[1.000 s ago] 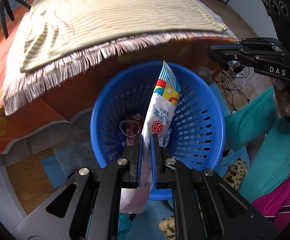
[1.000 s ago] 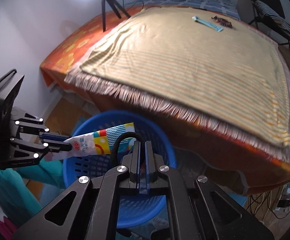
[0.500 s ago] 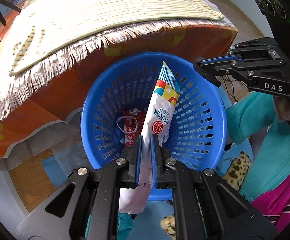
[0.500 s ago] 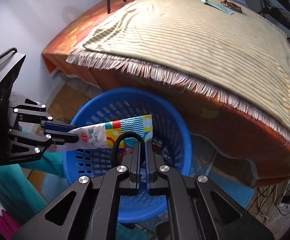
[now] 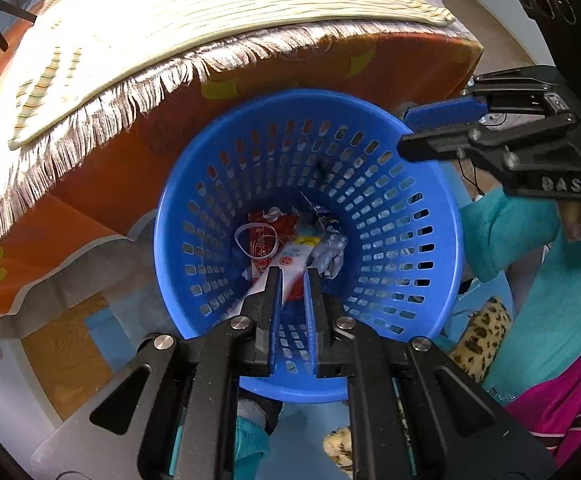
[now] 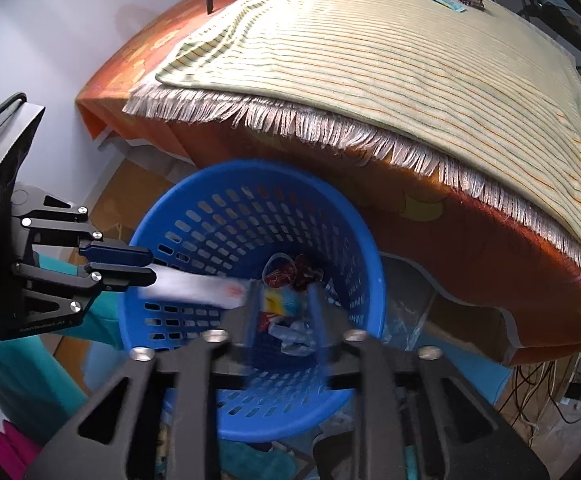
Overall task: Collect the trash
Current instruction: 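Open both grippers to drop the tube and hair tie into the basket, then move both tools back over the blanket toward the blue toothpaste tube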
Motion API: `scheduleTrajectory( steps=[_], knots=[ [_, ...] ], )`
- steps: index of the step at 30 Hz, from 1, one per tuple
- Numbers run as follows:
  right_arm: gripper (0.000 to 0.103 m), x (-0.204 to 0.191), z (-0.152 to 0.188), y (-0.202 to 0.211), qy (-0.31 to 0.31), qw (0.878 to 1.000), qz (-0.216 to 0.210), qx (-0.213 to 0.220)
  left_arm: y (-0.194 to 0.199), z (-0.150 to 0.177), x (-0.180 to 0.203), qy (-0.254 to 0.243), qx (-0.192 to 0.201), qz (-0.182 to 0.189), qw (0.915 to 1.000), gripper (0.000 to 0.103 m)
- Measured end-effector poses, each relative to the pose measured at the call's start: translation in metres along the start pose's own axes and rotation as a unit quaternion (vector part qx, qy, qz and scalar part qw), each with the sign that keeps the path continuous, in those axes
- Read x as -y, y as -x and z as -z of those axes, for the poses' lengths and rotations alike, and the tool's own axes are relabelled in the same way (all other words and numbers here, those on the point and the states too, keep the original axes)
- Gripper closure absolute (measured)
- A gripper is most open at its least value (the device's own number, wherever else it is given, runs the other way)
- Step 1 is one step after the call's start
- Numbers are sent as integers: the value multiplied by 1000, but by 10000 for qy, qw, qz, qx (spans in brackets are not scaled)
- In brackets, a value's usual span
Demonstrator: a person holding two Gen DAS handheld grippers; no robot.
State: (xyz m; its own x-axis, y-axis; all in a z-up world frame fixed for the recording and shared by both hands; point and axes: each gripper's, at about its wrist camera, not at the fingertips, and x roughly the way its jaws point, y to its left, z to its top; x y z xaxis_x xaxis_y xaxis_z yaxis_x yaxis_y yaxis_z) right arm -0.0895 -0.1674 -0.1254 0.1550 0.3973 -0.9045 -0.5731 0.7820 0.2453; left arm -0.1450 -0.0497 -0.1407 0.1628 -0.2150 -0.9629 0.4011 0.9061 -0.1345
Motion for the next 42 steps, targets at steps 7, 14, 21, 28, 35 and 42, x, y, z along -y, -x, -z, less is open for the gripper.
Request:
scheduleTrajectory(
  steps=[7, 14, 21, 28, 35, 42],
  knots=[
    [60, -1, -1, 4, 69, 9999, 132, 72, 0, -2, -1, 17, -8, -45, 10000, 94],
    [54, 0, -4, 9, 87, 9994, 313, 106, 9, -11, -7, 94, 104, -153, 9998, 90],
    [49, 18, -24, 33, -20, 9983, 420, 412, 38, -48, -19, 148, 651, -255, 9974, 51],
    [40, 58, -57, 65, -305, 9935, 682, 855, 57, -106, -39, 265, 1078, -376, 9931, 50],
    [36, 89, -94, 90, -413, 9849, 1109, 1264, 62, -170, -61, 490, 1420, -409, 9878, 50],
    [33, 119, -129, 104, -491, 9787, 1305, 1508, 58, -218, -80, 690, 1587, -385, 9842, 50]
  ],
)
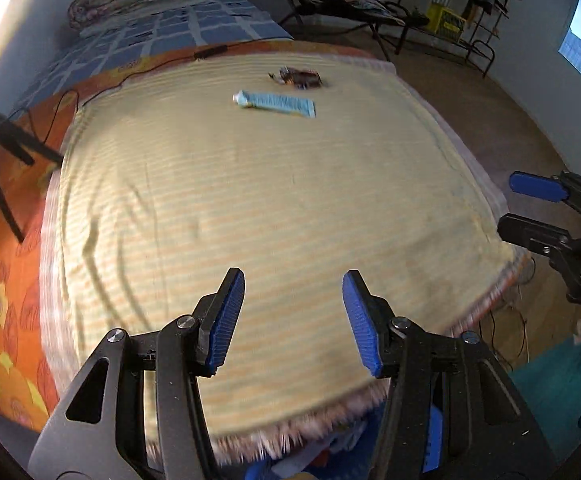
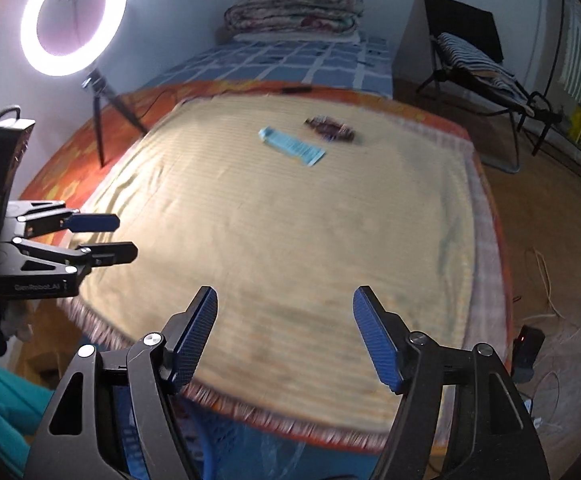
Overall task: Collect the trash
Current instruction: 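Move both tools back over the blanket toward the blue toothpaste tube, then grasp the blue toothpaste tube with the left gripper while the right grasps the Snickers wrapper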
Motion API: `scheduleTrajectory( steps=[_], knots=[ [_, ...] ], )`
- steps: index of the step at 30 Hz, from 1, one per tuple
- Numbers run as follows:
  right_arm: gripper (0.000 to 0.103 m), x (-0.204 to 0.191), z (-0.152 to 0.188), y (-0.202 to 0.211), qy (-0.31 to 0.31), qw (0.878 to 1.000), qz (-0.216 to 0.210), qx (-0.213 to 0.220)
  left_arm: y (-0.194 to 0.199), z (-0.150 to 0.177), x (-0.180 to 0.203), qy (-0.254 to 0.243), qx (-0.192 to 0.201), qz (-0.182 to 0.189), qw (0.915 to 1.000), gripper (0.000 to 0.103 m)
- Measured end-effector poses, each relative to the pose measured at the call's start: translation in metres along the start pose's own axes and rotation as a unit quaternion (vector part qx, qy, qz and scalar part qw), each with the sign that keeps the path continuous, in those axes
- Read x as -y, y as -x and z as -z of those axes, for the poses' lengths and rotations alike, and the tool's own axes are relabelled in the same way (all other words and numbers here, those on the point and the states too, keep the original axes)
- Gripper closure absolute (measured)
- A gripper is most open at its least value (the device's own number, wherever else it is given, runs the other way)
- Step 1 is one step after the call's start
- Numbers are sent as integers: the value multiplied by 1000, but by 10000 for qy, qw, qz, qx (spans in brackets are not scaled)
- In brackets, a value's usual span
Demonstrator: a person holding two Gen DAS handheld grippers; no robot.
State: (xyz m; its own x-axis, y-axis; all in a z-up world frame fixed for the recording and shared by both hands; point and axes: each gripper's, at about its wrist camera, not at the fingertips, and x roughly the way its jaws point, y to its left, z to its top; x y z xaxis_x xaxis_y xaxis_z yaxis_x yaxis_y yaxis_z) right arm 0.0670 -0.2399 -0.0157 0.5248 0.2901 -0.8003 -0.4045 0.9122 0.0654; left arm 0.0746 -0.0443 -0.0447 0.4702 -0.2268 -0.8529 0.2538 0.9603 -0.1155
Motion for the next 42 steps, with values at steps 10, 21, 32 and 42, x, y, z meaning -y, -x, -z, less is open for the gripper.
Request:
scheduleTrajectory(
  steps=[10, 21, 32, 42],
  knots=[
    [33, 37, -50, -31, -152, 9991, 20, 383, -45, -66, -18, 339, 100, 66, 9994, 50],
    [33, 70, -122, -94, -511, 9979, -257, 319, -110, -136, -63, 1176, 178, 252, 9926, 51],
    [33, 91, -176, -175, -1068, 9936, -370, 70, -167, -170, -78, 1395, 226, 306, 9895, 51],
    [33, 103, -189, -229, -1570, 9865, -399, -235, -174, -175, -79, 1231, 593, 160, 9905, 81]
  ],
)
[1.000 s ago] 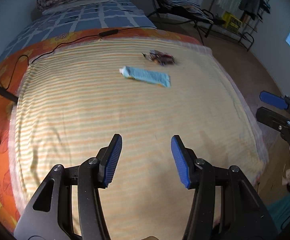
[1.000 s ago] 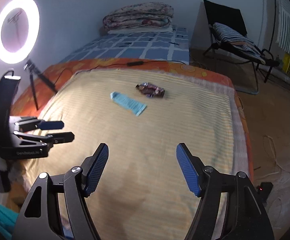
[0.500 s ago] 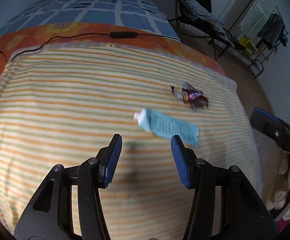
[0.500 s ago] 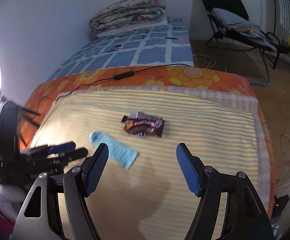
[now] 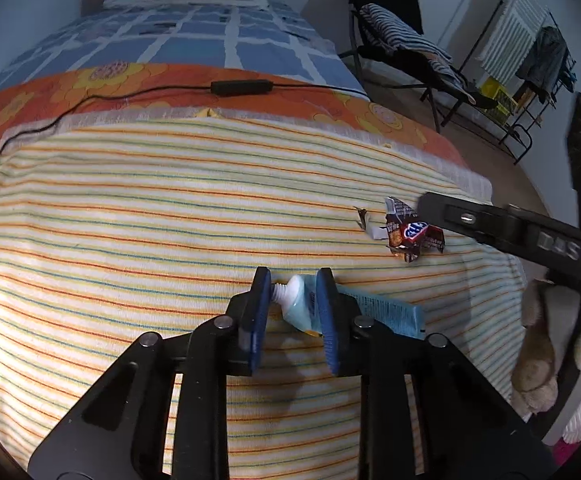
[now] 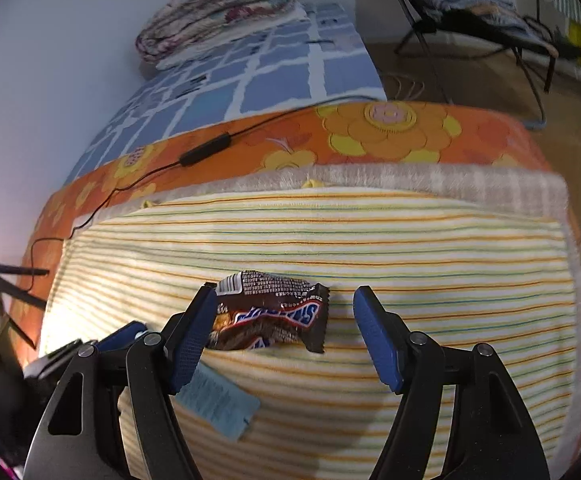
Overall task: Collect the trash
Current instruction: 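Grasp the blue toothpaste tube with the left gripper while the right grasps the Snickers wrapper, then carry the toothpaste tube and Snickers wrapper over the blue basket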
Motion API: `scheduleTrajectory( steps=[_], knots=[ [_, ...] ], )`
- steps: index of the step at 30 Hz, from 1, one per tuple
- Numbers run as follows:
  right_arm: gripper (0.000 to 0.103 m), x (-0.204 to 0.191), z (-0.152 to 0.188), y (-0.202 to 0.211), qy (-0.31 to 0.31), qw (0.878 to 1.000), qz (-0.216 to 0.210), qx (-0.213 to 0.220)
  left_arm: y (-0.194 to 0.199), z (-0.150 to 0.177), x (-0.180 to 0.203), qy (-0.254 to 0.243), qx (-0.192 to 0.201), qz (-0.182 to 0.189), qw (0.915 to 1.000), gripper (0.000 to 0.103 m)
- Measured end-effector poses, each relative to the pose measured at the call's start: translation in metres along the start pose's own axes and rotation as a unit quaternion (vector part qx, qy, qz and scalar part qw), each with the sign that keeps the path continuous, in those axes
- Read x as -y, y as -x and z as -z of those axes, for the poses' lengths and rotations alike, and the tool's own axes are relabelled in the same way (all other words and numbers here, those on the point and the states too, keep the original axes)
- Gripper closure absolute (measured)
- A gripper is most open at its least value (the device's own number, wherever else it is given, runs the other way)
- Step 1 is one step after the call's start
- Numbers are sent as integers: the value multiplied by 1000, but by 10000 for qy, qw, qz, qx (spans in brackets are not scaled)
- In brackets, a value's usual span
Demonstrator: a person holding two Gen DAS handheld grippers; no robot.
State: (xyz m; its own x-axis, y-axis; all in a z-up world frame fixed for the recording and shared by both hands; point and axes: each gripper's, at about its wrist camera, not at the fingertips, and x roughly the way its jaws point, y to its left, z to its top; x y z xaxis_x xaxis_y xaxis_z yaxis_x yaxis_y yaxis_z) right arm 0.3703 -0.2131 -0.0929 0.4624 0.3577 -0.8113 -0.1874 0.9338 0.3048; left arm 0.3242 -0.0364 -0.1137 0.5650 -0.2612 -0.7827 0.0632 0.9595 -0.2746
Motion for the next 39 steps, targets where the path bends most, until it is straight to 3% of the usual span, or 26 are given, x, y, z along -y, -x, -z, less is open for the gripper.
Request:
scheduleTrajectory(
  steps=[8, 9, 10, 12, 16, 28, 39],
  knots=[
    [34, -6, 8, -18, -190, 9995, -183, -145, 21, 7, -2, -153, 214, -7, 9997, 84],
    [43, -6, 8, -17, -206, 9995, -203, -130, 25, 8, -2, -206, 244, -35, 9995, 84],
    [62, -7, 9, -17, -220, 9994, -224, -143, 28, 9, -1, -254, 265, -62, 9993, 84],
    [79, -8, 11, -17, -270, 9989, -306, -222, 35, 12, -1, -313, 305, -101, 9990, 84],
    [95, -12, 15, -9, -283, 9985, -425, -184, 48, 18, -2, -392, 330, -155, 9986, 84],
    [95, -40, 38, 62, 272, 9989, -308, 208, 122, 42, -5, -598, 569, -267, 9962, 84],
    [95, -78, 103, 144, 962, 9941, -412, 287, 211, 97, 4, -894, 683, -404, 9928, 84]
  ],
)
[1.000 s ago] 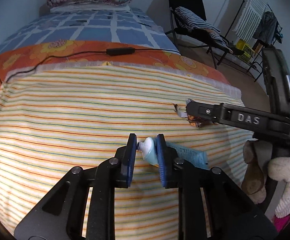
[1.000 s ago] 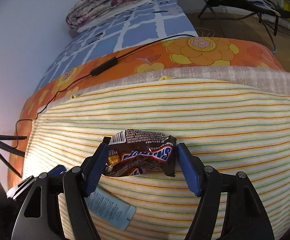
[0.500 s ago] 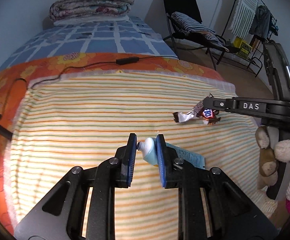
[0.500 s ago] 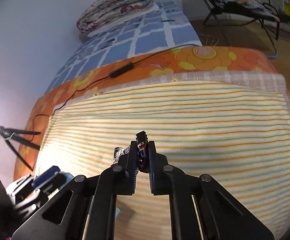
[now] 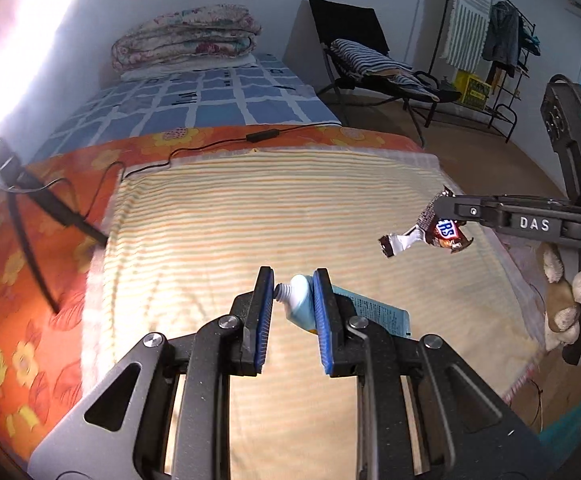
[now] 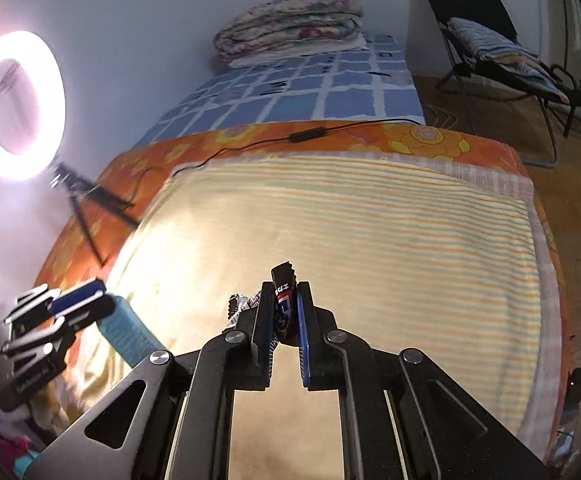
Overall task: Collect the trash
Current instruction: 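Carry the toothpaste tube and Snickers wrapper over the blue basket, then open both grippers to drop the toothpaste and wrapper into the basket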
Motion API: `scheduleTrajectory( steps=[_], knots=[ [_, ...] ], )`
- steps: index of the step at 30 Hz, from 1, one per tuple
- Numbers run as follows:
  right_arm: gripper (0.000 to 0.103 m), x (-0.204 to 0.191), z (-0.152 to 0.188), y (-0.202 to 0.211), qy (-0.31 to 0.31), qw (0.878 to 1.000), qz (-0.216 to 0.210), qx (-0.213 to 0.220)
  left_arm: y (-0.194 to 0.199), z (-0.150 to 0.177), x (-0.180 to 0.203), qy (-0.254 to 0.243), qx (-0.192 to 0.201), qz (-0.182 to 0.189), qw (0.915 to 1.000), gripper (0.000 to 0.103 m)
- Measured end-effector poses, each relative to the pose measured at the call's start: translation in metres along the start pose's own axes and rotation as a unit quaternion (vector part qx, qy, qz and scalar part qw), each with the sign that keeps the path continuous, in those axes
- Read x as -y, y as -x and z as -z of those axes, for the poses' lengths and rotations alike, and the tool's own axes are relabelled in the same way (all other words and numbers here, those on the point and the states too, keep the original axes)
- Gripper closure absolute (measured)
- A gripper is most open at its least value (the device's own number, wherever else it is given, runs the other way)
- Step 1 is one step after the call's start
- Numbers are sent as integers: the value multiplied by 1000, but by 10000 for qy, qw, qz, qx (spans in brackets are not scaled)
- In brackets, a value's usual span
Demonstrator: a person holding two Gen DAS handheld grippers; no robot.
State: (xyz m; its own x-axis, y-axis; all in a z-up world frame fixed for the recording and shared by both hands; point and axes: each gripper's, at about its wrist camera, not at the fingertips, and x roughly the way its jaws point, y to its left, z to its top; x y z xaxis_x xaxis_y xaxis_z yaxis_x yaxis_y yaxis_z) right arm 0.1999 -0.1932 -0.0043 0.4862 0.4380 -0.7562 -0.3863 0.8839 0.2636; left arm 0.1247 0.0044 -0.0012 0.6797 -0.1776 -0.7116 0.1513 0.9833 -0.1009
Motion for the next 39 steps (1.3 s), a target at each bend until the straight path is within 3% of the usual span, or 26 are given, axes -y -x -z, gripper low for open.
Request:
scheduleTrajectory(
  steps=[6, 16, 22, 29, 39],
  knots=[
    [95, -27, 39, 38, 377, 9993, -20, -41, 47, 34, 15, -226, -33, 33, 9997, 84],
    [95, -59, 112, 89, 480, 9981, -322, -205, 98, 100, 34, -387, -212, 83, 9990, 84],
    [95, -72, 157, 98, 512, 9968, -438, -440, 112, 144, 45, -581, -473, 65, 9972, 84],
    [95, -89, 206, 100, 600, 9940, -526, -741, 117, 181, 41, -465, -714, 58, 9963, 84],
    [94, -105, 248, 98, 720, 9913, -486, -986, 115, 218, 42, -499, -1038, 46, 9933, 84]
  ],
)
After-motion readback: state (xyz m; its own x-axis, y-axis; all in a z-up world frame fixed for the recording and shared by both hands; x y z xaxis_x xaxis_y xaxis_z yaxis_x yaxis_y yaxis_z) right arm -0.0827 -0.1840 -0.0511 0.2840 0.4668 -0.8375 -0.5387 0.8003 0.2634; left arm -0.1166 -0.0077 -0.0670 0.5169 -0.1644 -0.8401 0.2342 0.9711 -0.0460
